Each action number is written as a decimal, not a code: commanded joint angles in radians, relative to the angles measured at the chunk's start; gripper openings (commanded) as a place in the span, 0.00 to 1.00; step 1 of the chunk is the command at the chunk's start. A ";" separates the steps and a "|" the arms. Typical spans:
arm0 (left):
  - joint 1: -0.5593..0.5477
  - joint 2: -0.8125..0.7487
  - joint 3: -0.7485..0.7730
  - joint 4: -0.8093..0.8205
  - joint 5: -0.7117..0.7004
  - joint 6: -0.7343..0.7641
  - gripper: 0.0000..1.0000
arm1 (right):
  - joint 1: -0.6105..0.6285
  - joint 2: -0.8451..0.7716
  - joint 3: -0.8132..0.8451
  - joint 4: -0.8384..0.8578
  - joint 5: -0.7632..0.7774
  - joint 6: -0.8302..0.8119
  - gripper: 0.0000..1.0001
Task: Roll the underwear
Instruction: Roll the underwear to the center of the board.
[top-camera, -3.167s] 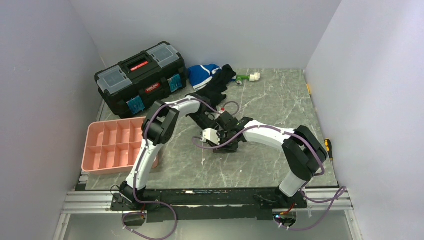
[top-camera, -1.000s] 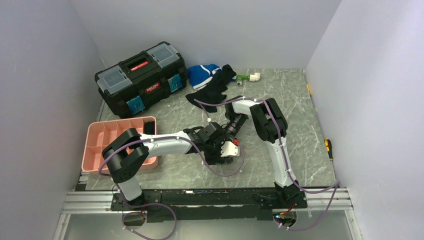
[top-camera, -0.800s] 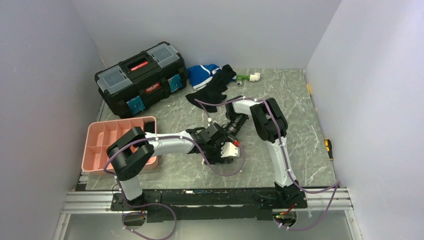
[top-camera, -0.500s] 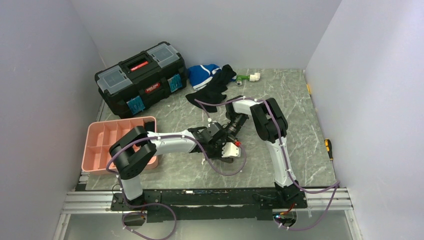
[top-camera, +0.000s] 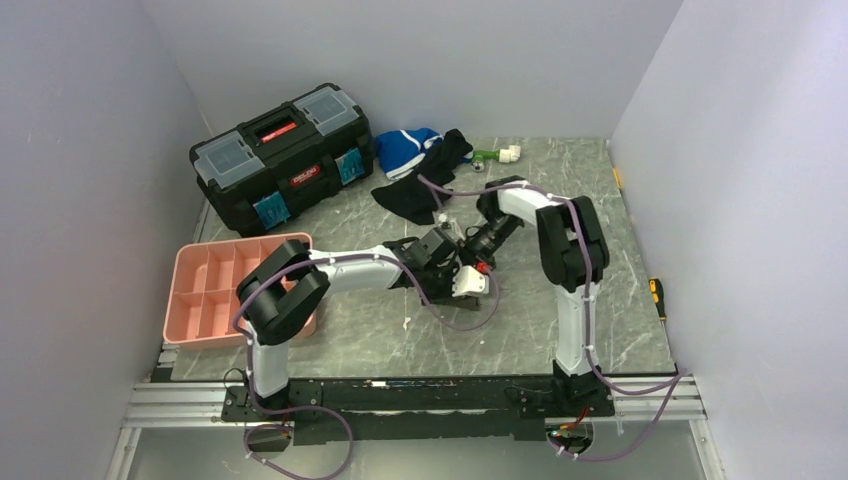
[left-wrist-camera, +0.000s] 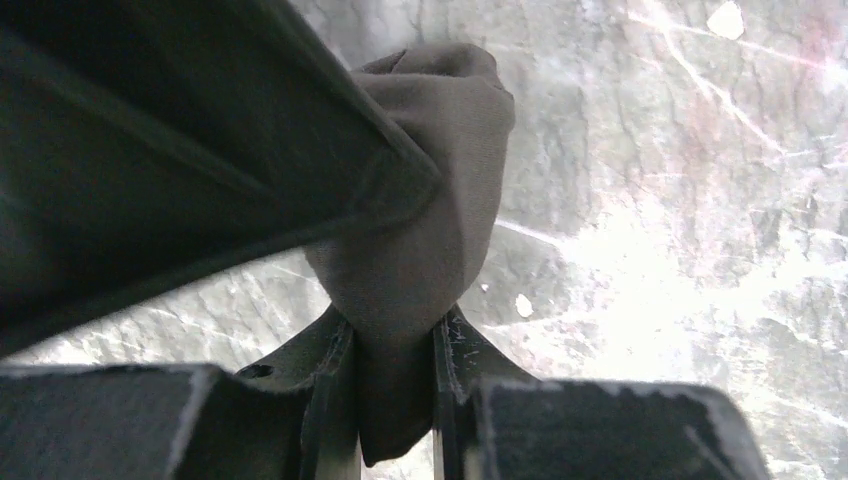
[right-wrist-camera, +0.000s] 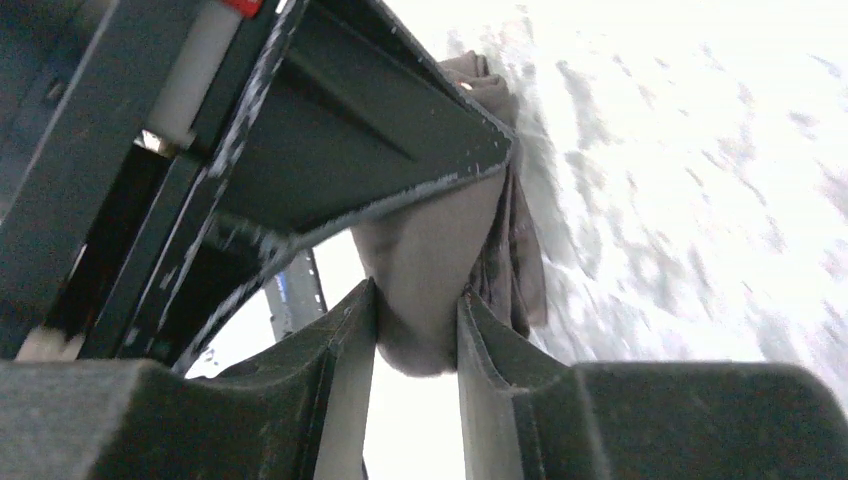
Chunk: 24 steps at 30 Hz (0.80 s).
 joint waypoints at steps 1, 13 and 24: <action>0.032 0.089 -0.003 -0.136 0.065 -0.007 0.00 | -0.107 -0.147 -0.027 0.044 0.018 -0.045 0.36; 0.130 0.253 0.212 -0.347 0.240 -0.056 0.00 | -0.342 -0.431 -0.201 0.143 -0.032 0.000 0.40; 0.212 0.509 0.528 -0.640 0.439 -0.061 0.00 | -0.308 -0.940 -0.539 0.540 0.100 0.206 0.45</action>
